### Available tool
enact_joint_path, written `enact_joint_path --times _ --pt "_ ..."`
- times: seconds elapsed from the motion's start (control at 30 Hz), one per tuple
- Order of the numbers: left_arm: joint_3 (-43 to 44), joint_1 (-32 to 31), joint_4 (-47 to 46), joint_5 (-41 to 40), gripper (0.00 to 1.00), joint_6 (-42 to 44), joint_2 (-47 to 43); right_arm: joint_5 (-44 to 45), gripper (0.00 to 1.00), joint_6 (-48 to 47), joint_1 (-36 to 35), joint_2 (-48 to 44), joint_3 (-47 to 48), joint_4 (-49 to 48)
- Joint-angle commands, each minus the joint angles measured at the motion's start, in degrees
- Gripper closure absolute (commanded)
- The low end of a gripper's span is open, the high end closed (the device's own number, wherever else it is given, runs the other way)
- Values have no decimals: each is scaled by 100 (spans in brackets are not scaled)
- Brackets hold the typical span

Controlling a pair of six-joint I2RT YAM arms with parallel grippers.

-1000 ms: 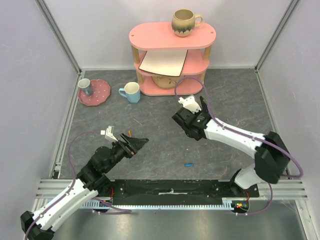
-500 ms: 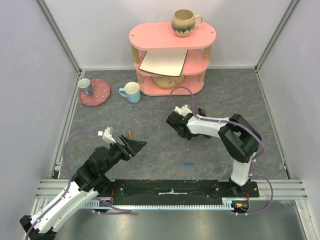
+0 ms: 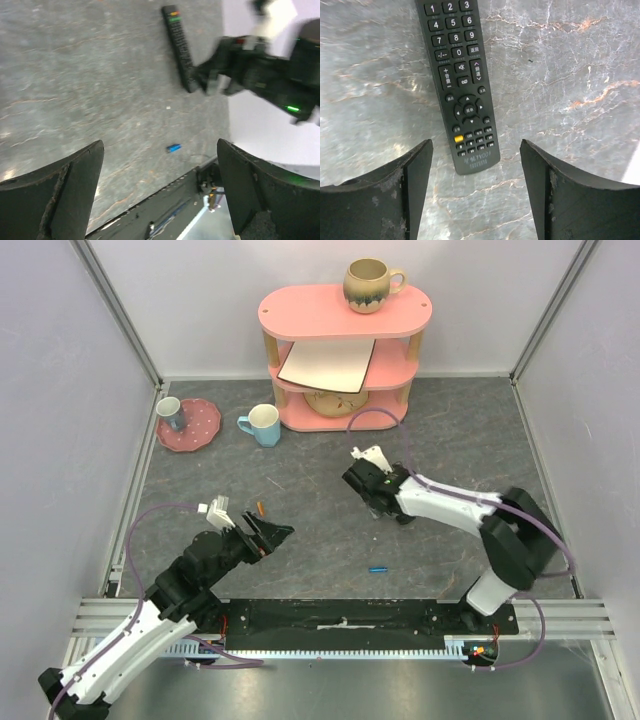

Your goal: Load the batteries into the remote control

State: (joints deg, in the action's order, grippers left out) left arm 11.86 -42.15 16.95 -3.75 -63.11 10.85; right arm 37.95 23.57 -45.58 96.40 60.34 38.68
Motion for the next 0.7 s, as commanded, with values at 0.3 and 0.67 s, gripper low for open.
enact_joint_path --times 0.3,0.67 --pt "1002 -4 951 -926 1 79 1578 -1607 3 622 -3 -3759 -2052 -2584" --pt "1450 -4 1389 -1286 1 396 2113 -1669 2 1097 6 -6026 -3818 -4657"
